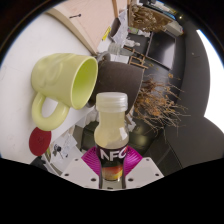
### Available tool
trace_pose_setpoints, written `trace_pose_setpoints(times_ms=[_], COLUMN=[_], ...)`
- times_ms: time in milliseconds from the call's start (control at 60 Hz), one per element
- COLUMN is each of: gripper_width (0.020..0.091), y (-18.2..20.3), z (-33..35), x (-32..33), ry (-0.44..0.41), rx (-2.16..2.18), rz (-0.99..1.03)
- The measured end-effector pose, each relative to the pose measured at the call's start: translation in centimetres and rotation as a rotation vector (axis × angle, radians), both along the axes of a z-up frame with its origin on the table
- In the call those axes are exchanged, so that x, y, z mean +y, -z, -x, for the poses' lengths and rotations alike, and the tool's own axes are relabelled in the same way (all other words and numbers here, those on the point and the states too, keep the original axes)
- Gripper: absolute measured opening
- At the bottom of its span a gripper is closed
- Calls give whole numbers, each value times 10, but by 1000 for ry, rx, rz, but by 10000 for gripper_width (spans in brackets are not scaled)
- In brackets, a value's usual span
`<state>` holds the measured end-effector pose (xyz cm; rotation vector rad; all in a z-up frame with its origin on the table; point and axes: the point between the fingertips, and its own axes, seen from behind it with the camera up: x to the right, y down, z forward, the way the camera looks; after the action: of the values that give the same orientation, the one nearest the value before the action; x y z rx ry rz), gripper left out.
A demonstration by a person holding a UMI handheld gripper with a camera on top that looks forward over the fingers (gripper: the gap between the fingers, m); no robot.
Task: Pour water
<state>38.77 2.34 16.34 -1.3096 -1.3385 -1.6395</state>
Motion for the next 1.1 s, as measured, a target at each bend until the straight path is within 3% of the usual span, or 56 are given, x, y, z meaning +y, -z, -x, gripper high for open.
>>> trace_pose_setpoints(times_ms=[150,317,467,667,967,1100], gripper_width=[251,252,251,253,256,312], y=[-4,-15,3,55,114,121], z=[0,-20,-27,-10,-23,-24], x=[-2,-13,-21,-20,-23,-31], ry=[13,149,246,253,322,297], rx=[124,662,1204,1654,1869,1865], rz=[-25,-130,-188,-135,-157,-164])
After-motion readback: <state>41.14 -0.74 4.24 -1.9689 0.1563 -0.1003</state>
